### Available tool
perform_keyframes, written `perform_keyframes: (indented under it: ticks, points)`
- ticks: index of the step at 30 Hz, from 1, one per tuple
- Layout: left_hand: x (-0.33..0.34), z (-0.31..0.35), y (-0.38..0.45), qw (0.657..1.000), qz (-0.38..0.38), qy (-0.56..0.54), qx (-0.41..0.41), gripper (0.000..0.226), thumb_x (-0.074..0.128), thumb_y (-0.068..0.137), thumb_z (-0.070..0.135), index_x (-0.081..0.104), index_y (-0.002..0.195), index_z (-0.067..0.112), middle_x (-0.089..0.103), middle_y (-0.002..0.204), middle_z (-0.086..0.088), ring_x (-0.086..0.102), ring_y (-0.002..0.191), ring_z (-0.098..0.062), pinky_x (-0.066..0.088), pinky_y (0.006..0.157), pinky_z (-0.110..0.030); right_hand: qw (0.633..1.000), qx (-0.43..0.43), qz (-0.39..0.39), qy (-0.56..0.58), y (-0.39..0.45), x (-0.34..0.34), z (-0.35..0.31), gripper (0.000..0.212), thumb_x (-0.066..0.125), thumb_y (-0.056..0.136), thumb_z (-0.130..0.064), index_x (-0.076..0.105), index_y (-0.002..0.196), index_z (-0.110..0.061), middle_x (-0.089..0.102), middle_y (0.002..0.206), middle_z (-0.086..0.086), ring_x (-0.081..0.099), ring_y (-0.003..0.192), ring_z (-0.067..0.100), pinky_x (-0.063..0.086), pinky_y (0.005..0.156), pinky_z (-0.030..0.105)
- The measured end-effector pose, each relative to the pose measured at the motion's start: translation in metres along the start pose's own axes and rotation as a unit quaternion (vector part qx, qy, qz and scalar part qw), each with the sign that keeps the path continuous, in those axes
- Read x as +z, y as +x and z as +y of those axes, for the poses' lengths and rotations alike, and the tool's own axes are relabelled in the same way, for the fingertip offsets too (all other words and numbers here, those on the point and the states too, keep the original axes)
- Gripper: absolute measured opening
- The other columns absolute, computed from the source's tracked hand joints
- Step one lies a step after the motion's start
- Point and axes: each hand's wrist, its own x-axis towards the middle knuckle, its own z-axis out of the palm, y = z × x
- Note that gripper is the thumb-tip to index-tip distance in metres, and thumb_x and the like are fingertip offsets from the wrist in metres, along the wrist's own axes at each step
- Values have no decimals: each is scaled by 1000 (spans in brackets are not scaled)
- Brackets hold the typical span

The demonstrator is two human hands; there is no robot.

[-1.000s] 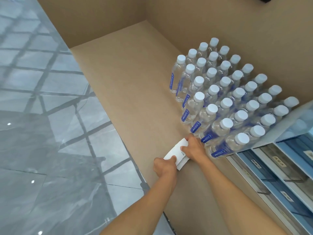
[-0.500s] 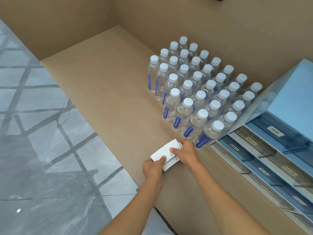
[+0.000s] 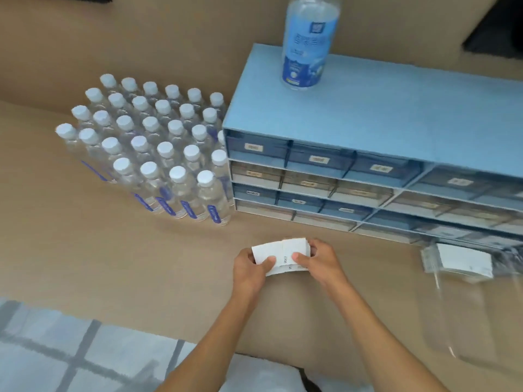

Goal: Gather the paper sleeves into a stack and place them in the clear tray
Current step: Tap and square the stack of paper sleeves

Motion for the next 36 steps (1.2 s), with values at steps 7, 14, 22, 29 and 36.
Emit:
perform_keyframes:
  ticks: [7,14,22,29,36]
  points:
    - [74,-18,-19,980,-118,116,111,36,76,75,3,65,106,17,75,97,4,71,87,-7,55,73,-16,992,-4,127,15,-32,-72,68,40,73,77,-1,61,112,-16,73,107,6,70,100,25,55,92,38]
    - [109,-43,-29,962,-144,154,173,43,72,80,-1,59,116,19,68,103,7,66,94,-16,52,87,-22,982,-63,179,1,-49,-92,105,49,70,82,-9,55,123,-29,66,104,-11,61,96,-3,45,84,16]
    - [119,-62,-41,951,-160,162,207,64,61,88,-6,38,146,10,49,142,-5,50,128,-17,41,110,-29,984,-65,149,71,-51,-80,116,62,64,89,-26,35,143,-32,51,136,-14,57,112,-2,45,98,22]
    - [127,-67,-40,960,-155,128,196,36,48,101,21,43,136,22,33,157,-1,31,141,-3,24,115,-12,970,-54,227,71,-44,-71,107,30,37,103,-33,55,122,-18,61,119,-9,56,110,8,43,94,20]
    - [138,-70,-28,967,-123,90,202,20,36,105,17,55,110,14,48,144,-3,39,139,-10,30,112,-17,954,-60,285,71,-26,-65,111,24,38,102,-17,62,100,-14,65,94,-15,58,88,-13,40,77,2]
